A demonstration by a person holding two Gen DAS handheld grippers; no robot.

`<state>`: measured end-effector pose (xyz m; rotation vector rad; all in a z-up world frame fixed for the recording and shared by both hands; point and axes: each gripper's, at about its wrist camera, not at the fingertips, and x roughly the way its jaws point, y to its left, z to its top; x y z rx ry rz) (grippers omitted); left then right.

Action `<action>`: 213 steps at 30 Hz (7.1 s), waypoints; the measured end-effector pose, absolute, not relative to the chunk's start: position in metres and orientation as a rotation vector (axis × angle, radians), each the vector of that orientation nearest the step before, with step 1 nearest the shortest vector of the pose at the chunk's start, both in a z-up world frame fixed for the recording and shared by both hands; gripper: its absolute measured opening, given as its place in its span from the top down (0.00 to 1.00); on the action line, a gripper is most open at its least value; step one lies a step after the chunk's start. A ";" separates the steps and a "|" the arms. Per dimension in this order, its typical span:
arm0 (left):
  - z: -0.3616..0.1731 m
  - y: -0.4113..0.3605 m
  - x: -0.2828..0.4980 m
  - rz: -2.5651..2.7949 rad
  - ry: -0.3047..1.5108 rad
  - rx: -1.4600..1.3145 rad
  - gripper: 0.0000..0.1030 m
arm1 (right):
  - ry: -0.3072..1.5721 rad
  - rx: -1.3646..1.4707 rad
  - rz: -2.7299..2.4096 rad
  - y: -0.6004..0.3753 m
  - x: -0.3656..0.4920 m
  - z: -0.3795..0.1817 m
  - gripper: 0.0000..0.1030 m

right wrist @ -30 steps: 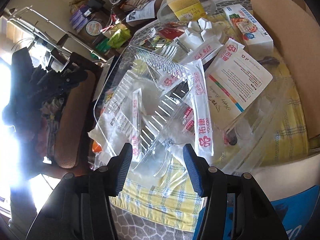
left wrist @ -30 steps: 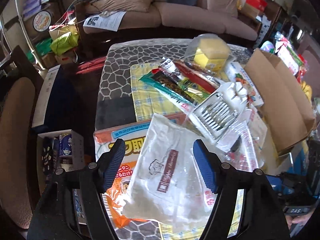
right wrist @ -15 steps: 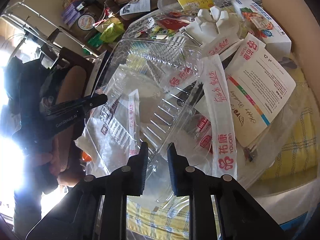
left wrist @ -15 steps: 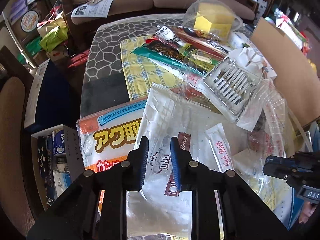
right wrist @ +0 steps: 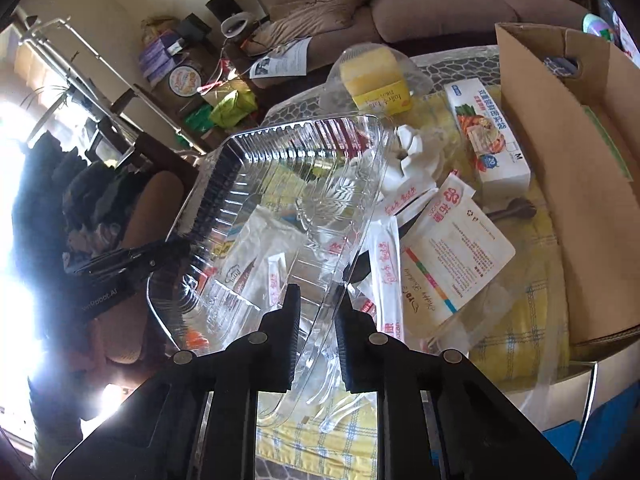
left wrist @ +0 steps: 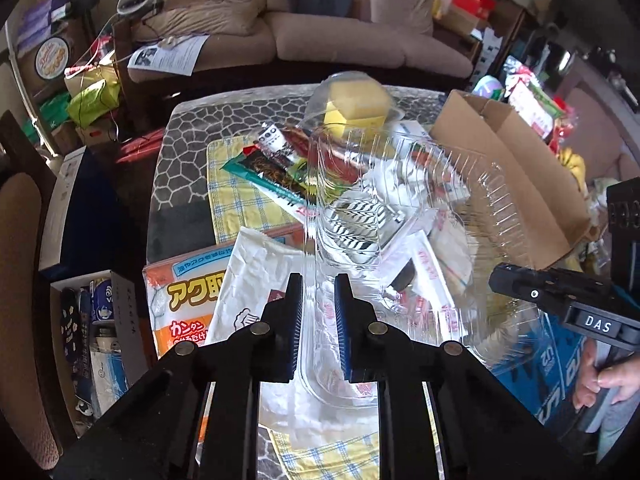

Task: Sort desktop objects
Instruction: 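Carry the clear container with the left gripper into the cardboard box, then open the left gripper to drop the container while the right gripper presses it down, then withdraw both grippers from the box back over the table, then grasp the long clear plastic sleeve with the right gripper while the left gripper grasps it too, then carry the held clear sleeves with both grippers over the cardboard box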

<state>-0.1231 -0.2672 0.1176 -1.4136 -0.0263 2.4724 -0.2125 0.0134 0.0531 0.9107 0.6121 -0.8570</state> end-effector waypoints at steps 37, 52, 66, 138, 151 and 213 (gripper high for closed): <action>0.055 0.146 -0.279 2.262 0.565 -1.509 0.82 | 0.951 0.906 -1.253 -0.228 -0.499 0.042 0.83; 0.083 0.137 -0.269 2.269 0.358 -1.474 0.39 | 1.173 0.880 -1.297 -0.261 -0.492 -0.024 0.89; 0.118 0.074 -0.237 2.322 0.271 -1.397 0.39 | 1.162 0.874 -1.310 -0.244 -0.506 -0.025 0.88; 0.084 -0.169 -0.053 2.376 0.056 -1.405 0.05 | 0.738 0.804 -0.986 0.031 -0.325 0.088 0.42; 0.036 -0.095 -0.072 2.212 0.395 -1.441 0.30 | 0.856 0.837 -1.182 0.049 -0.338 0.003 0.51; 0.169 -0.101 -0.045 2.128 -0.254 -1.181 0.90 | 0.463 0.892 -1.166 0.100 -0.460 0.099 0.89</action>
